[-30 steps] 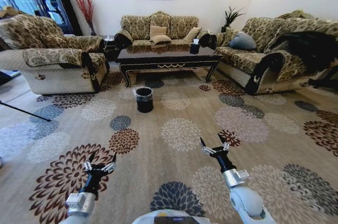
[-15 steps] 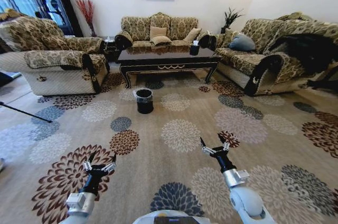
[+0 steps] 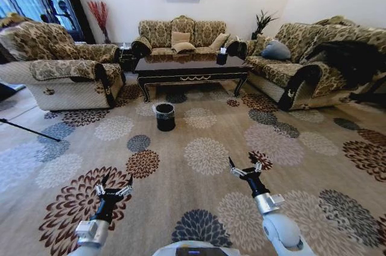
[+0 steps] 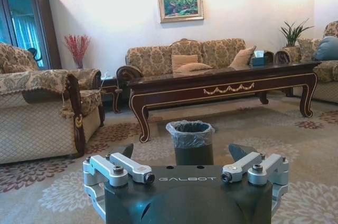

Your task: Move to the front of the table and pick up the trash from the floor, then place it into the trash bin.

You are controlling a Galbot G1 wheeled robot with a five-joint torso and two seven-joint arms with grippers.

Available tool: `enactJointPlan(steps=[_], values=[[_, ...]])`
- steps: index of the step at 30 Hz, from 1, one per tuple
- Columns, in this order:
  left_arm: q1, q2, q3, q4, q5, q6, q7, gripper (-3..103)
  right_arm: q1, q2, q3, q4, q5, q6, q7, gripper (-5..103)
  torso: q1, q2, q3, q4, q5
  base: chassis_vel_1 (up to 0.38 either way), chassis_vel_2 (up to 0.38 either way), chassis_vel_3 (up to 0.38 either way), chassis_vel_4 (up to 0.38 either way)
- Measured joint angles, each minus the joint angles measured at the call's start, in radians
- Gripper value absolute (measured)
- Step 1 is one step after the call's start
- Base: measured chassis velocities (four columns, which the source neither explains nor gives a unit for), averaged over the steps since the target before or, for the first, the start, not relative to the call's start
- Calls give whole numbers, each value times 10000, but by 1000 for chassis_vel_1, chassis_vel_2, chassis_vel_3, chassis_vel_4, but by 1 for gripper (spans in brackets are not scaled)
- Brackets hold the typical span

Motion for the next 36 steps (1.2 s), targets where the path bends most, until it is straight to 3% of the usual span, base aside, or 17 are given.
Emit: enactJointPlan(steps=[36], values=[[0,0,0,0,0,0,0,100,0,0,0,0,0,0,0,100,539,1432,891,0,0,0,0,0,0]])
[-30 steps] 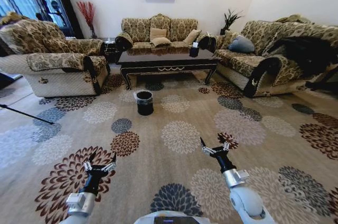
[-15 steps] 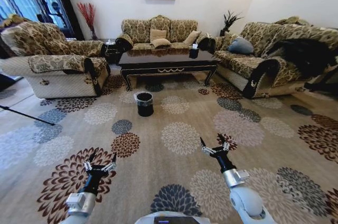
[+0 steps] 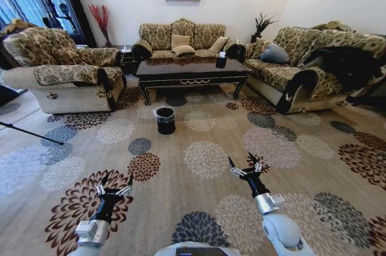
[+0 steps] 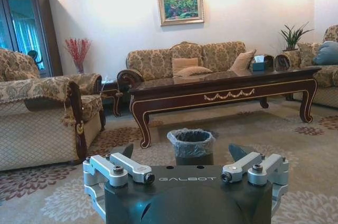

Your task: Move to the front of the table and pick up the trash from the floor, then place it into the trash bin.

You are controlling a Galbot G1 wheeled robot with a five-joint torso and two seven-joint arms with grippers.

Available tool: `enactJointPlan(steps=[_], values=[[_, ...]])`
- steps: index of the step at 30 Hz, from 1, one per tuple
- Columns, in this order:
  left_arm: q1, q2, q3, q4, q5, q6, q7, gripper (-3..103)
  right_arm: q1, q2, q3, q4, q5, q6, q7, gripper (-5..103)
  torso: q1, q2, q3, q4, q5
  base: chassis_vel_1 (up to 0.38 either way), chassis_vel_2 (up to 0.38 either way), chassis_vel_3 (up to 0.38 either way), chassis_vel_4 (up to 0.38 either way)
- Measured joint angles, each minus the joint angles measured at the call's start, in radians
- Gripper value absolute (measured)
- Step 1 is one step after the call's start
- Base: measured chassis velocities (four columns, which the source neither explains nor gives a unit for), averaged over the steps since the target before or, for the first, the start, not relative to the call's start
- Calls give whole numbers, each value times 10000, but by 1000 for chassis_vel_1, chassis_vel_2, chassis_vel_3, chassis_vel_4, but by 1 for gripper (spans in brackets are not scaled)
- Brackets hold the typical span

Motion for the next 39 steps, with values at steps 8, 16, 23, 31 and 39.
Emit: enactJointPlan(steps=[8,16,23,31,39], values=[[0,0,0,0,0,0,0,100,0,-1,0,0,0,0,0,100,139,345,205,0,0,0,0,0,0],[0,0,0,0,0,0,0,100,0,-1,0,0,0,0,0,100,271,661,389,0,0,0,0,0,0],[0,0,0,0,0,0,0,100,0,0,0,0,0,0,0,100,412,1000,585,0,0,0,0,0,0],[1,0,0,0,0,0,0,100,0,0,0,0,0,0,0,100,551,1337,784,0,0,0,0,0,0],[0,0,0,1,0,0,0,100,0,0,0,0,0,0,0,100,669,1632,962,0,0,0,0,0,0]])
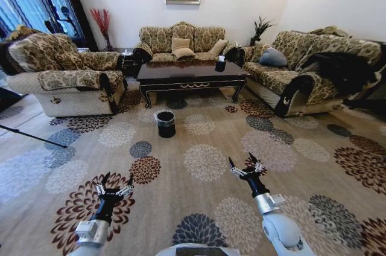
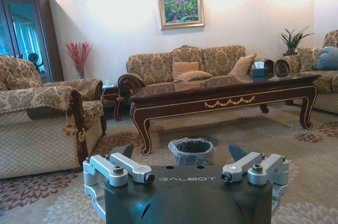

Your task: Move to the front of the table and pick up the trash from the floor, then place it into the trash bin.

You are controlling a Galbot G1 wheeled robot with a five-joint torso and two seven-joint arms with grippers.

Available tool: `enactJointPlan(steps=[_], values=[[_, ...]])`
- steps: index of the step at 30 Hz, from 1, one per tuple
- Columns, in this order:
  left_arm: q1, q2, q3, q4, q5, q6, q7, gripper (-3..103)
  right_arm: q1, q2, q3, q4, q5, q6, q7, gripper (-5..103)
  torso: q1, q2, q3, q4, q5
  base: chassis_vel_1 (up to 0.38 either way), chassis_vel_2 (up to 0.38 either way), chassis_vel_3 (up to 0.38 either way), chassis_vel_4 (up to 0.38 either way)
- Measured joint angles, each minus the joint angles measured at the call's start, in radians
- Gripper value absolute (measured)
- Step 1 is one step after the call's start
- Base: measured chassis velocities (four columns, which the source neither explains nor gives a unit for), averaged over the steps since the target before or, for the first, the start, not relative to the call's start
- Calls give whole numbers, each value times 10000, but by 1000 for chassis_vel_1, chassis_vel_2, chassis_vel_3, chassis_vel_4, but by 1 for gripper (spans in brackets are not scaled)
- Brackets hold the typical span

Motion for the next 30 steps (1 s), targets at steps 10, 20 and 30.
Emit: enactJointPlan(steps=[10,20,30], values=[[0,0,0,-1,0,0,0,100,0,0,0,0,0,0,0,100,184,433,248,0,0,0,0,0,0],[0,0,0,-1,0,0,0,100,0,0,0,0,0,0,0,100,363,854,491,0,0,0,0,0,0],[0,0,0,0,0,0,0,100,-1,0,0,0,0,0,0,100,564,1326,763,0,-1,0,0,0,0]])
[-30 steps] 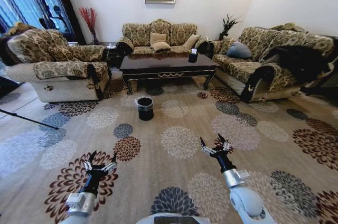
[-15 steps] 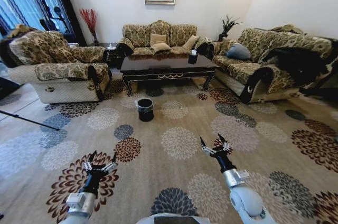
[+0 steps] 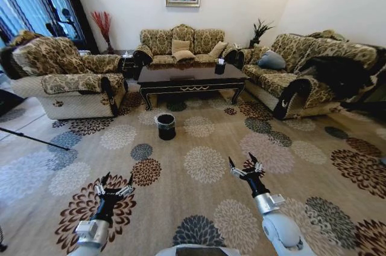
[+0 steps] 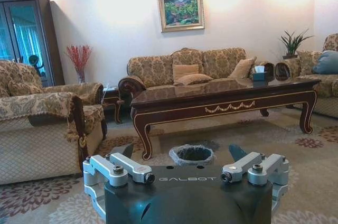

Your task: Move to the front of the table and pick up the trash from the floor, then place it into the trash bin.

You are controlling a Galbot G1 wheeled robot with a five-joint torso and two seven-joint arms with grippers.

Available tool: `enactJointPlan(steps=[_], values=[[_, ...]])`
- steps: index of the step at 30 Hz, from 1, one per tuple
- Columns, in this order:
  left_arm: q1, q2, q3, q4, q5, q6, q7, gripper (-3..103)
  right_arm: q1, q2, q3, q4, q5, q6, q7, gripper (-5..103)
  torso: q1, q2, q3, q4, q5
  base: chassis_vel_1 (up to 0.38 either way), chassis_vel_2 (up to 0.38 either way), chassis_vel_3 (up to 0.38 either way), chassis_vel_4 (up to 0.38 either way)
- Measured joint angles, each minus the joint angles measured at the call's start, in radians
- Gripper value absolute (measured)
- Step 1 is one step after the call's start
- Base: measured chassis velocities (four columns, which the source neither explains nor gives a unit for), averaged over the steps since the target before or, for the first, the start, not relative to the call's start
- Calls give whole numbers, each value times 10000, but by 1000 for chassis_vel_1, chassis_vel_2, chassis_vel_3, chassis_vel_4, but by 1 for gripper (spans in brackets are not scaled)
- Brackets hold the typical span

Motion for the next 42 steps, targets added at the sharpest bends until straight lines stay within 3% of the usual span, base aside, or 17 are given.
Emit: enactJointPlan(steps=[42], values=[[0,0,0,0,0,0,0,100,0,1,0,0,0,0,0,100,876,1994,1118,0,1,0,0,0,0]])
